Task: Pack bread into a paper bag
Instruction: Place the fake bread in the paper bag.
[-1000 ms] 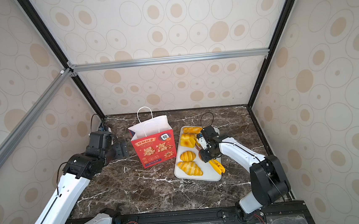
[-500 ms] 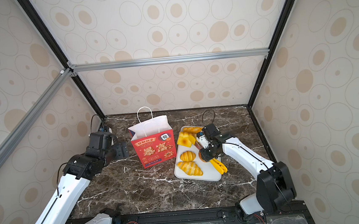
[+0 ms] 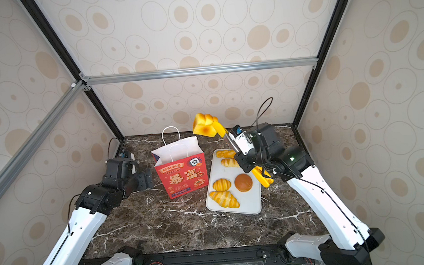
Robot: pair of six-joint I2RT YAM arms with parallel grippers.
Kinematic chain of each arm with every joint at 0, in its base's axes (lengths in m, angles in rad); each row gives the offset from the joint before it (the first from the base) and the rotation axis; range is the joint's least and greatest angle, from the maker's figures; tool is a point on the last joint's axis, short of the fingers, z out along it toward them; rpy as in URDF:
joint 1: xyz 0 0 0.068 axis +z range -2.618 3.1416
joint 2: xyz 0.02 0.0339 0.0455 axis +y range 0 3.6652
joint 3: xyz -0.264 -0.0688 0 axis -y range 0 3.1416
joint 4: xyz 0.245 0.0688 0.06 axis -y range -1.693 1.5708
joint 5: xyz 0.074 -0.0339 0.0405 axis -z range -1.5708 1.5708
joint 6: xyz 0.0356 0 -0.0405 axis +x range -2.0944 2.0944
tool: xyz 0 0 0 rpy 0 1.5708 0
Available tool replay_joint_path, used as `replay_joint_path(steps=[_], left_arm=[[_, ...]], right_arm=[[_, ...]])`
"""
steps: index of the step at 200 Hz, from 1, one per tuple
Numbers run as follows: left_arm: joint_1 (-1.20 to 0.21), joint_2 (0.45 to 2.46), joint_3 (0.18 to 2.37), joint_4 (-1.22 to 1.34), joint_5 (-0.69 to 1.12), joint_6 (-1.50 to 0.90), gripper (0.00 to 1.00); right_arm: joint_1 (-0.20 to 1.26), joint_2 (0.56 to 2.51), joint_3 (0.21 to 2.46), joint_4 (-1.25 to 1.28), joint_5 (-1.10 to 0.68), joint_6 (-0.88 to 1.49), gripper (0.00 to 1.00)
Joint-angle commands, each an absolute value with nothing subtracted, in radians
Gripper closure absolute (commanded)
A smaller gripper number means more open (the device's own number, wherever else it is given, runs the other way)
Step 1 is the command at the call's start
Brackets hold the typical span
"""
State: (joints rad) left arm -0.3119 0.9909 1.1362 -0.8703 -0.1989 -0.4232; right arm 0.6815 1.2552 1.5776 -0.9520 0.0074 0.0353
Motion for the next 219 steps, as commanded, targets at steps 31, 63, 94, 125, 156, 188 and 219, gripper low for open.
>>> replay_joint_path(steps=[31, 63, 94, 125, 156, 188, 219], left_arm=[[-0.304, 0.958, 1.128, -0.848, -0.174, -0.403, 0.02], [-0.304, 0.950, 1.120, -0.842, -0.161, -0.403, 0.01], [-0.304, 0.950, 1.118, -0.832, -0.136, -0.407, 0.01], [-0.304, 0.948, 1.114, -0.830, -0.128, -0.407, 0.01], [-0.304, 0.942, 1.111, -0.828, -0.124, -0.407, 0.01], [-0.304, 0.939, 1.109, -0.824, -0.115, -0.407, 0.01], [-0.304, 0.932, 1.105, -0.822, -0.113, -0.407, 0.01]], right_arm=[[0.792, 1.396, 1.609, -0.949, 0.019, 0.017, 0.75], [0.805, 1.434, 1.639, -0.939, 0.016, 0.015, 0.75], [0.811, 1.450, 1.661, -0.933, -0.002, 0.008, 0.73], [0.817, 1.500, 1.729, -0.948, -0.024, -0.007, 0.68], [0.824, 1.551, 1.776, -0.973, -0.023, -0.010, 0.58], [0.824, 1.581, 1.810, -0.987, -0.020, -0.012, 0.51], [0.825, 1.585, 1.827, -0.990, -0.005, -0.014, 0.49]])
